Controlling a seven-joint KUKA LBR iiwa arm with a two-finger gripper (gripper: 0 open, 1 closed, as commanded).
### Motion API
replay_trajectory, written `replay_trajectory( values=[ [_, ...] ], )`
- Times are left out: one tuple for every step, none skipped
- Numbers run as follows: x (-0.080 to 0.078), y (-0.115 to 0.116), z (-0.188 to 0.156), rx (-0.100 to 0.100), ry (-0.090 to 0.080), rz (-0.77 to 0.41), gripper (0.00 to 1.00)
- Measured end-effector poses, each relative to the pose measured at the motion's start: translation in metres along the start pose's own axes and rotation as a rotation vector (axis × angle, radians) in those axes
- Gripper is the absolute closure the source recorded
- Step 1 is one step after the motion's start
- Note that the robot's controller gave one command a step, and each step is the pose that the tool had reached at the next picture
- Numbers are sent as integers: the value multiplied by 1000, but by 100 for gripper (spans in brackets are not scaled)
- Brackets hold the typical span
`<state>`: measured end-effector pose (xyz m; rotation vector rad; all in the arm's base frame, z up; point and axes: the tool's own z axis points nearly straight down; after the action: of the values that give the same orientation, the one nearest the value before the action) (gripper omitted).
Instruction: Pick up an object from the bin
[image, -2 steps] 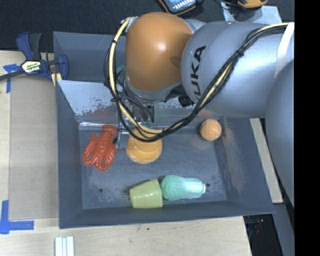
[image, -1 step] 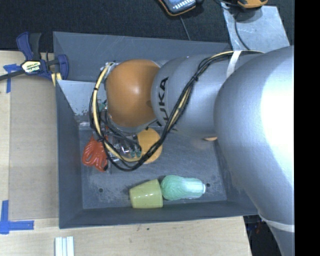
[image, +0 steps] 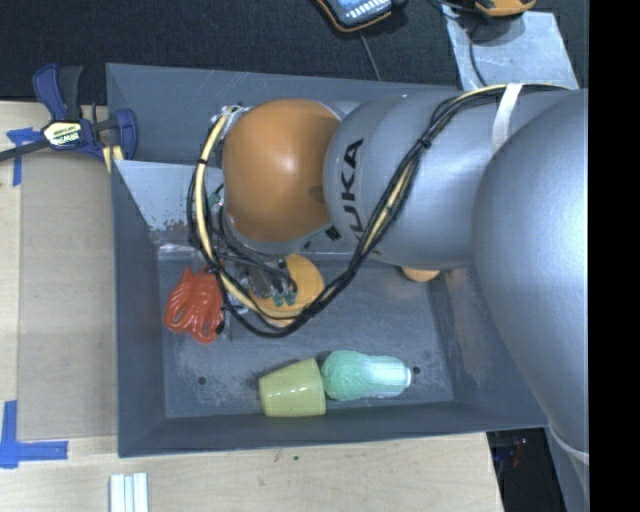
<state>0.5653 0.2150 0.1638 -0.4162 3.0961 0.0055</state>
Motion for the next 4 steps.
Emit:
replay_trajectory(
  values=[
    [15,35,64,-3,16,-303,0],
    [-1,29,94,1,3,-301,0],
    [-19,-44,93,-3,1,-798,100],
    [-19,-43,93,-4,1,-797,100]
  ],
)
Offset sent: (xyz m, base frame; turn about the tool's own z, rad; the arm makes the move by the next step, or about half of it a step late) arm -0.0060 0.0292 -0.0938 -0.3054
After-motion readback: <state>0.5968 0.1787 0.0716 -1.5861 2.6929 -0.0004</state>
